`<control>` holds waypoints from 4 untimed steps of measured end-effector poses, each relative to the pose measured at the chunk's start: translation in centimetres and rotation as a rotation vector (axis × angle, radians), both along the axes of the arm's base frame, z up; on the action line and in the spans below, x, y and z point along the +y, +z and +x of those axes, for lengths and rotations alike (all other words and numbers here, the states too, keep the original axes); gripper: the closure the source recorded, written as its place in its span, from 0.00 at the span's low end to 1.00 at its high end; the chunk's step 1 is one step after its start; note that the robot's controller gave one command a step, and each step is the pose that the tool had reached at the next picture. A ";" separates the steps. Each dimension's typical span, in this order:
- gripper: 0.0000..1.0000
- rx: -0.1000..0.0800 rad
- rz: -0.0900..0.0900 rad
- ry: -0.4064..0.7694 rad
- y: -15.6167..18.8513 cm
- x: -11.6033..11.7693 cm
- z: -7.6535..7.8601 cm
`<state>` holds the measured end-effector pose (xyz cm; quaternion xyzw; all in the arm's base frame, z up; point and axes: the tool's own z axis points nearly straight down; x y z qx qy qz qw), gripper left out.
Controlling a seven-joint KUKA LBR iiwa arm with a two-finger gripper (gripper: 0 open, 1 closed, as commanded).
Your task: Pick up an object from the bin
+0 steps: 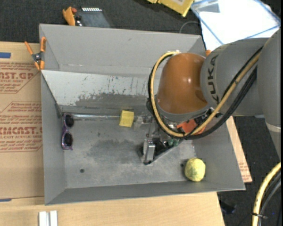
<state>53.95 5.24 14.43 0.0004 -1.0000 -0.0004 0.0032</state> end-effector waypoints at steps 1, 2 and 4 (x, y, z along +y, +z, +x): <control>0.00 -0.007 0.001 -0.001 0.4 0.0 0.2; 0.00 -0.008 0.005 0.184 -6.1 -5.8 2.1; 0.00 -0.009 0.003 0.523 -4.2 -8.4 2.2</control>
Offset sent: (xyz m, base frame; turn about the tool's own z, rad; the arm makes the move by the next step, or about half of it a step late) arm 0.0235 -0.0743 -0.0743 -0.2131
